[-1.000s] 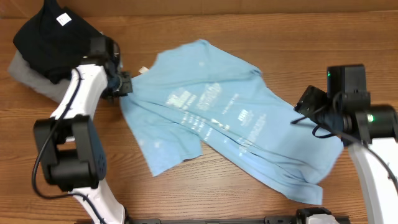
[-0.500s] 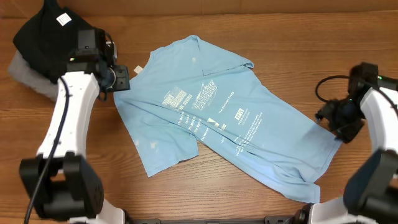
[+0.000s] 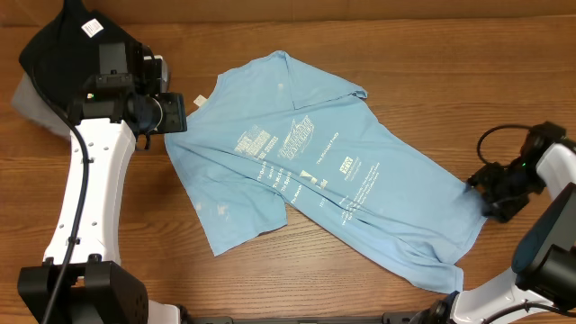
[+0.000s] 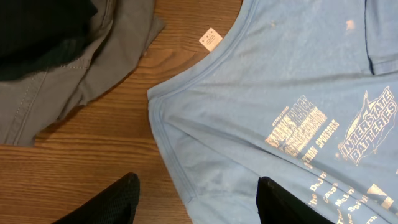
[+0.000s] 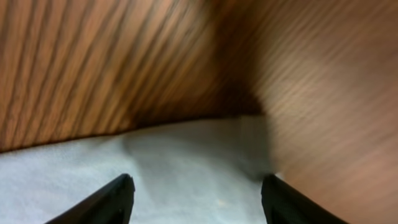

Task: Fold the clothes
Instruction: 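Grasp the hem with the right gripper and pull it right to spread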

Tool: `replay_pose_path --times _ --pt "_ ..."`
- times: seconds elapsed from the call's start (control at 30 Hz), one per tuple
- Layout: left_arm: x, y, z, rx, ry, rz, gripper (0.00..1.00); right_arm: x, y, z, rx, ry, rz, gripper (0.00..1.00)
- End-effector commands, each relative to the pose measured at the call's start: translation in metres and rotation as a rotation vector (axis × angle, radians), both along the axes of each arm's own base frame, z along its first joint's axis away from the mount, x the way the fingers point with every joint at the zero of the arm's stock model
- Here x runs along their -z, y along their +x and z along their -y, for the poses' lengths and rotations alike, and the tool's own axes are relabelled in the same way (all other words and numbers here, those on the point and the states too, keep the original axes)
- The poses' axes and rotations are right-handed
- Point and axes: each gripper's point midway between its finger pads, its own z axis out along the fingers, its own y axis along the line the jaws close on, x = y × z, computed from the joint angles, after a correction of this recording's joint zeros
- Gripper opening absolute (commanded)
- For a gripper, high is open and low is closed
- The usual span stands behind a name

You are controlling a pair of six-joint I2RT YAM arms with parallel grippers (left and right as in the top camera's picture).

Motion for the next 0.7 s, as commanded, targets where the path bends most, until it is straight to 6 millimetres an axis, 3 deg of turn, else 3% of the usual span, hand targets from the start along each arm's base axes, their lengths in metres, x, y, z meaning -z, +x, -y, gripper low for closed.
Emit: replay_pose_path --times 0.0,0.07,0.17,0.2,0.3,0.37,0.47,0.57,0.6,0.63,0.67 --pt "-0.005 0.0 0.008 0.043 -0.003 0.013 0.63 0.008 0.006 -0.017 -0.023 0.088 0.07 0.63" --pt "-0.005 0.0 0.008 0.043 -0.002 0.013 0.63 0.011 0.009 -0.015 -0.021 0.076 0.09 0.54" --pt "-0.005 -0.001 0.008 0.043 -0.003 0.011 0.63 0.012 0.021 -0.009 -0.008 0.049 0.136 0.13" --pt "-0.005 -0.001 0.008 0.043 -0.003 0.012 0.63 0.011 0.03 -0.003 0.003 0.029 0.169 0.04" --pt "-0.005 0.0 0.008 0.043 -0.002 0.013 0.63 -0.009 0.069 0.023 0.032 -0.045 0.31 0.04" --pt "-0.005 0.0 0.008 0.043 -0.003 0.016 0.63 -0.045 0.11 0.044 0.027 -0.091 0.461 0.04" --pt "-0.005 0.0 0.011 0.049 -0.015 0.015 0.62 -0.122 0.165 0.077 0.009 -0.184 0.694 0.04" --pt "-0.006 0.0 0.016 0.063 -0.044 0.017 0.62 -0.205 0.199 0.104 -0.005 -0.31 0.874 0.04" --pt "-0.006 0.0 0.018 0.067 -0.051 0.017 0.63 -0.227 0.205 0.109 -0.008 -0.338 0.917 0.29" --pt "-0.006 -0.001 0.019 0.071 -0.059 0.016 0.63 -0.246 0.209 0.112 -0.011 -0.359 0.953 0.66" --pt "-0.006 -0.001 0.02 0.074 -0.064 0.015 0.63 -0.263 0.211 0.113 -0.014 -0.374 0.977 0.91"
